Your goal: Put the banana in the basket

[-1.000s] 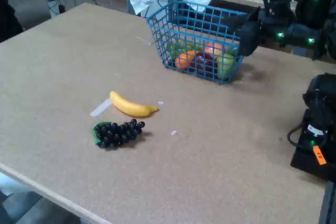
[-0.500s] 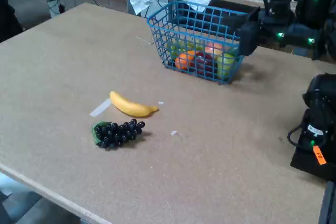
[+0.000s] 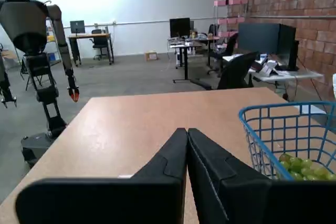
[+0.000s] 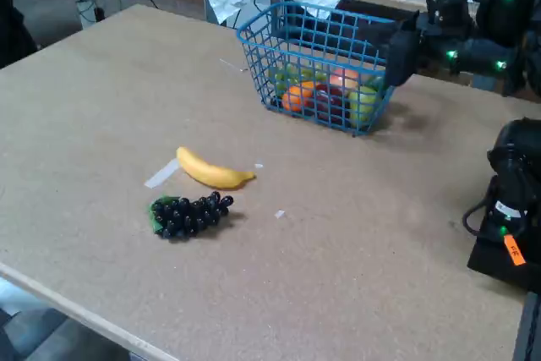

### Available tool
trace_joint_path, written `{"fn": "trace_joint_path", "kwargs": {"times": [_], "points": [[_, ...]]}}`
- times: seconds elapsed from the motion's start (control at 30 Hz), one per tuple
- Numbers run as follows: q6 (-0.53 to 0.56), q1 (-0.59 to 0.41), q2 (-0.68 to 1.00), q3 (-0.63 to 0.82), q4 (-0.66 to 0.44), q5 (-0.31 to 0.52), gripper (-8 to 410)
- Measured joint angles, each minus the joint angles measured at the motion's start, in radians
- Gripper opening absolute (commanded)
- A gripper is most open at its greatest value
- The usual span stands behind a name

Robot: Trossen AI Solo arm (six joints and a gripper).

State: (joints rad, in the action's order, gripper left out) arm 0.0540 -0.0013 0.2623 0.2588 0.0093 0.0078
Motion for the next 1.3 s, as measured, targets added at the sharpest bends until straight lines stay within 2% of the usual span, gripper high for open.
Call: {"fn": "trace_joint_path", "kwargs": {"times": [0.37, 0.63, 0.97, 1.3], "points": [[-0.002, 0.0, 0.011, 0.065, 0.006, 0.0, 0], [-0.019, 0.0, 0.116, 0.172, -0.009, 0.0, 0], [-0.118, 0.0, 0.367, 0.391, -0.008, -0.016, 0], [-0.216, 0.001, 0.754, 0.718, -0.015, -0.05, 0]]}}
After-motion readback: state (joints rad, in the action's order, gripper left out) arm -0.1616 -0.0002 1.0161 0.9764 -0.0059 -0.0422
